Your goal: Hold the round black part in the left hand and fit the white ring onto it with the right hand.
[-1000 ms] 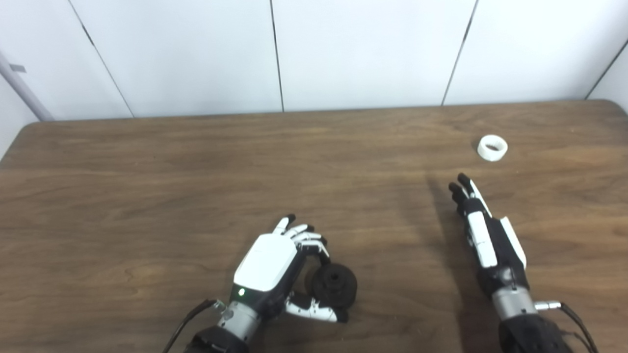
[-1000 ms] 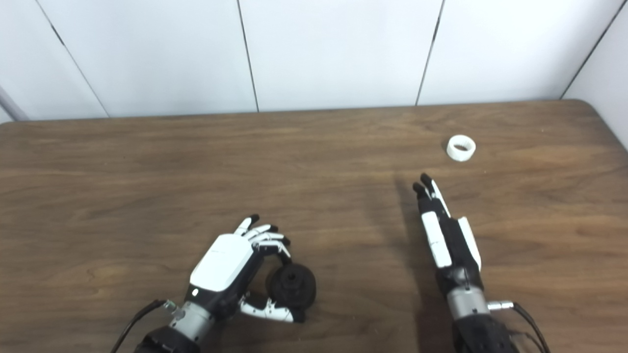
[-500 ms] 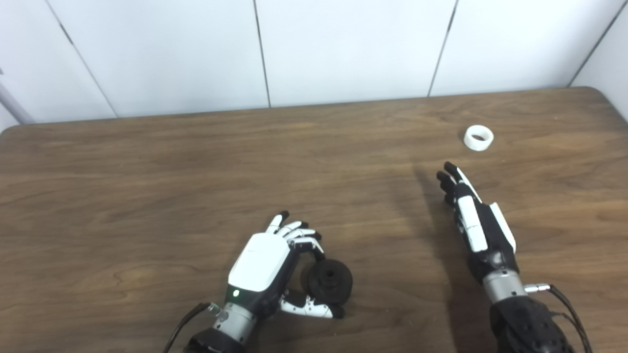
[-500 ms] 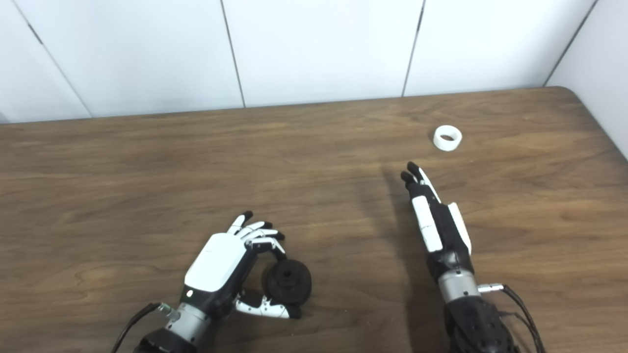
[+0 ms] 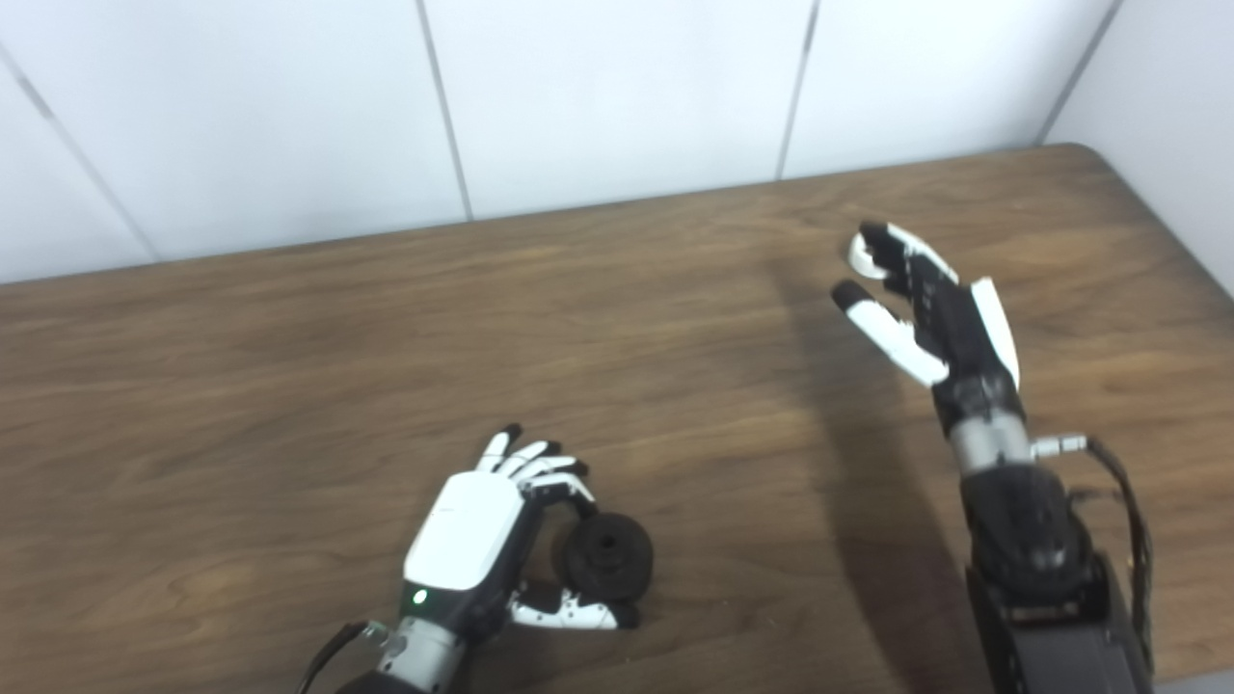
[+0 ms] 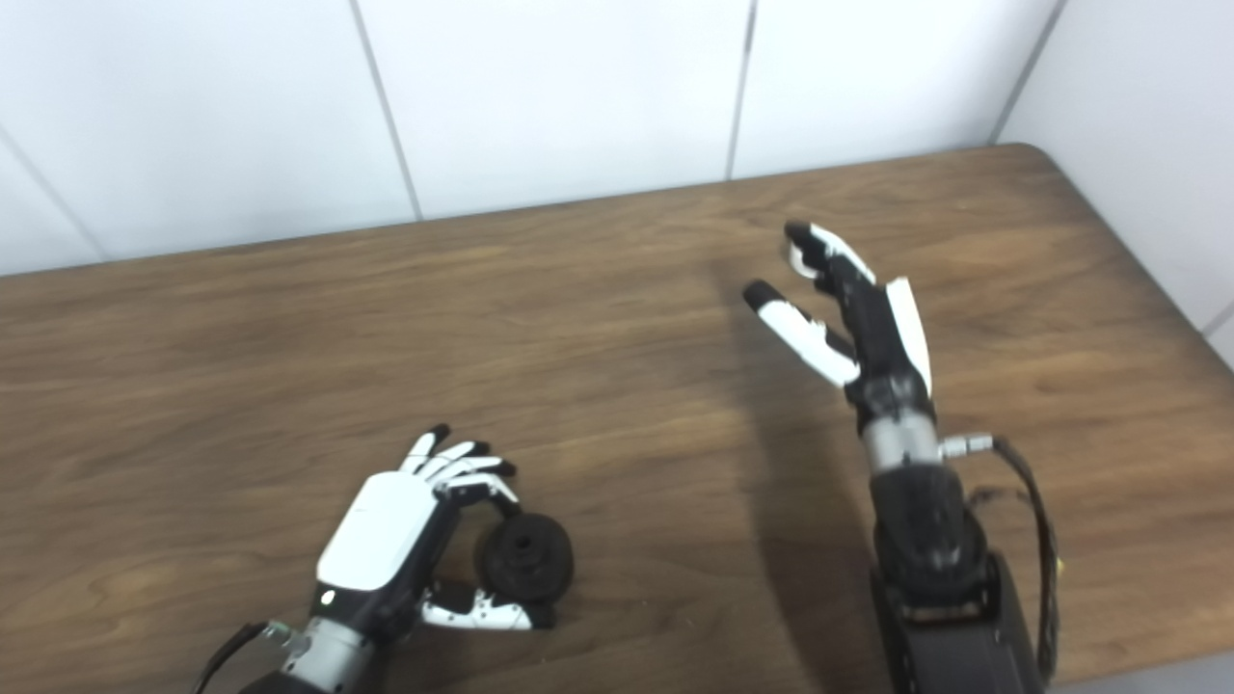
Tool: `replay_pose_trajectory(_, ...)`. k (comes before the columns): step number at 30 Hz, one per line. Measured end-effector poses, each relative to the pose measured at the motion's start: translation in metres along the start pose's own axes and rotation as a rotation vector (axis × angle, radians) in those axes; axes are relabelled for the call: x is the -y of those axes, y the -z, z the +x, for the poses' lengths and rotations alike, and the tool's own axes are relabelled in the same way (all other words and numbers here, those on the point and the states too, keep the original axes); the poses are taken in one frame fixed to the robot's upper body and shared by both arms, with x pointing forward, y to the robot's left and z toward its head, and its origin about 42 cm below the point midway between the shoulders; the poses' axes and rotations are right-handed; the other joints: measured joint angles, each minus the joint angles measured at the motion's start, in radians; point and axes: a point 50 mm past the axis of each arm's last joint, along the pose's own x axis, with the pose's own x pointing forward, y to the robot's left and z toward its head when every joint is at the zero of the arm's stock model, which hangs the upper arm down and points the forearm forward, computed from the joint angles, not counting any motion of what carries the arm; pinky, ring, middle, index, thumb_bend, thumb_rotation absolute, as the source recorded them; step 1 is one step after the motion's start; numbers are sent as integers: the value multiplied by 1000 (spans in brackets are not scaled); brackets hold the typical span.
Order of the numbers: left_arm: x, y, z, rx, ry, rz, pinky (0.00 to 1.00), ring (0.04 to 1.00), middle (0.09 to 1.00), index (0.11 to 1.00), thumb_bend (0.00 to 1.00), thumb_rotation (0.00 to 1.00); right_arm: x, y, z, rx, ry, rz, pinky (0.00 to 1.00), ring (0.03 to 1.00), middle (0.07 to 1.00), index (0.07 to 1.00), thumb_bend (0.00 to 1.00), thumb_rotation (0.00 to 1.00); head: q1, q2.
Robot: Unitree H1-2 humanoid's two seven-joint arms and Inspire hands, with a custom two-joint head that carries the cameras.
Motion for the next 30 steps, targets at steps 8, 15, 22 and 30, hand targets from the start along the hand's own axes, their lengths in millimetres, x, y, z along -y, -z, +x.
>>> replay_pose_trajectory(8,-3,3,-1,6,13,1,1000,867,764,485,522,48,23,-13,38,31,33,-231,753,817,828,814,892,343,-57,-17)
replay_pose_trajectory(15,-5,7,-4,6,12,-7,1000,865,765,485,522,48,30,-10,64,-5,12,-354,927,976,902,791,904,325,-83,-31)
replay_pose_trajectory(22,-5,7,-4,8,13,-9,1000,863,764,485,522,48,39,-8,110,-59,-23,-461,963,1000,943,774,941,259,-86,-35)
replay_pose_trajectory(30,-4,7,-5,5,11,-14,1000,865,765,485,522,48,37,4,141,-143,-120,-606,1000,1000,982,793,942,301,-78,-44)
